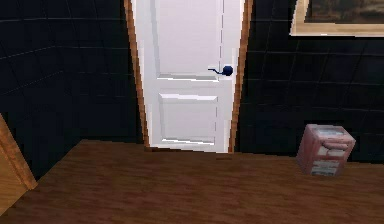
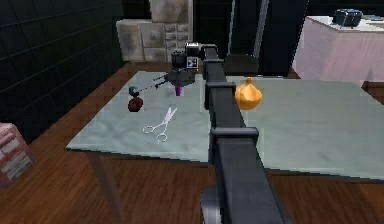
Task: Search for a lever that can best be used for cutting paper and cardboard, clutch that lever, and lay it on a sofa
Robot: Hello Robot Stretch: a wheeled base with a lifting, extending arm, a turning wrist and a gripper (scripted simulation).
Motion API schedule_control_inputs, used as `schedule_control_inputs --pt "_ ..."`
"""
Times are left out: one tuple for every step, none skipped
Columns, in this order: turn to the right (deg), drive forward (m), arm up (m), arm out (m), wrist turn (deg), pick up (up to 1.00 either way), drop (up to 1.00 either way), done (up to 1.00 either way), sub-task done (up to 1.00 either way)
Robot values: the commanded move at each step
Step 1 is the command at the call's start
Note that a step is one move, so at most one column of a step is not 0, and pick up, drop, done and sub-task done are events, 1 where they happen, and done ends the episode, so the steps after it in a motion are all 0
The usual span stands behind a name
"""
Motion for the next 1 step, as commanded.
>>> schedule_control_inputs --pt "0.0 0.0 0.0 0.0 9.0 0.0 0.0 0.0 0.0"
